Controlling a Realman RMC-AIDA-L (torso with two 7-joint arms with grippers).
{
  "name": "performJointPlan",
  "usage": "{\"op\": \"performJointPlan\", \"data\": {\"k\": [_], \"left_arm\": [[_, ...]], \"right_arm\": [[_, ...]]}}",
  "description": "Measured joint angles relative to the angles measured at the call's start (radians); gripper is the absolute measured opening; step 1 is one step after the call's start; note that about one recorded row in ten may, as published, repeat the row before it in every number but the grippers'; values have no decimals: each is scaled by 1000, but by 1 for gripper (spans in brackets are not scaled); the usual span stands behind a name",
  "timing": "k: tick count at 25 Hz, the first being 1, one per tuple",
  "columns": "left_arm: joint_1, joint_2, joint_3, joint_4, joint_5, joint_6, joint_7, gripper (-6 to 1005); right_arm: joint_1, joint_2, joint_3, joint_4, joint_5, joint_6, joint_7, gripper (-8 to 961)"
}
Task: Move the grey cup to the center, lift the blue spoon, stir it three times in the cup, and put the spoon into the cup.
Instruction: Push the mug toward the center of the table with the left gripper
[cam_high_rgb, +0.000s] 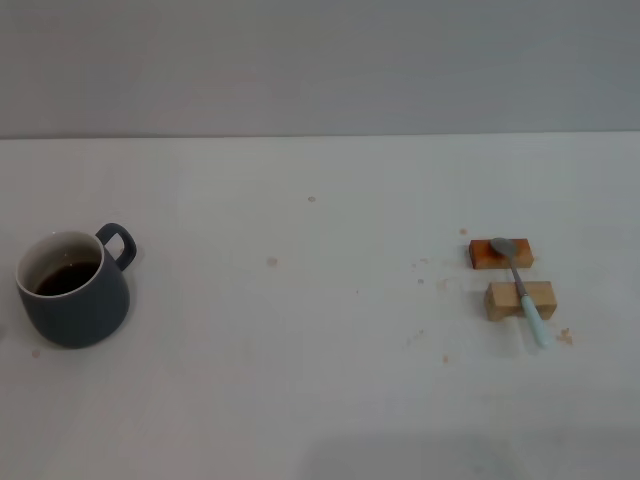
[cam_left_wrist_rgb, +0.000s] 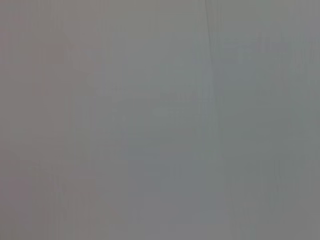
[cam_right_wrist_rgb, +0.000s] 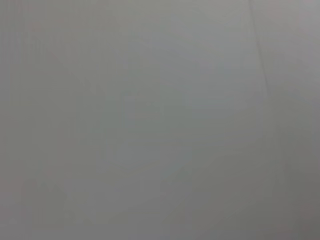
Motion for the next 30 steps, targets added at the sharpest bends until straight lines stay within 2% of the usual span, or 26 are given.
{"op": "performJointPlan", "data": {"k": [10, 15, 19, 22, 30], "left_arm": [[-3, 0, 3, 2, 0, -7, 0, -2], [-15, -1, 7, 2, 0, -77, 55, -2], [-31, -4, 41, -3, 0, -141, 145, -2], [-45, -5, 108, -4, 0, -165, 166, -2], [-65, -7, 134, -9, 0, -213, 209, -2]], "right_arm": [[4, -1, 0, -2, 0, 8, 1, 780], [6, -1, 0, -2, 0, 8, 1, 781], [6, -1, -1, -2, 0, 8, 1, 781], [6, -1, -1, -2, -2, 7, 1, 781], [6, -1, -2, -2, -11, 7, 1, 780]]}}
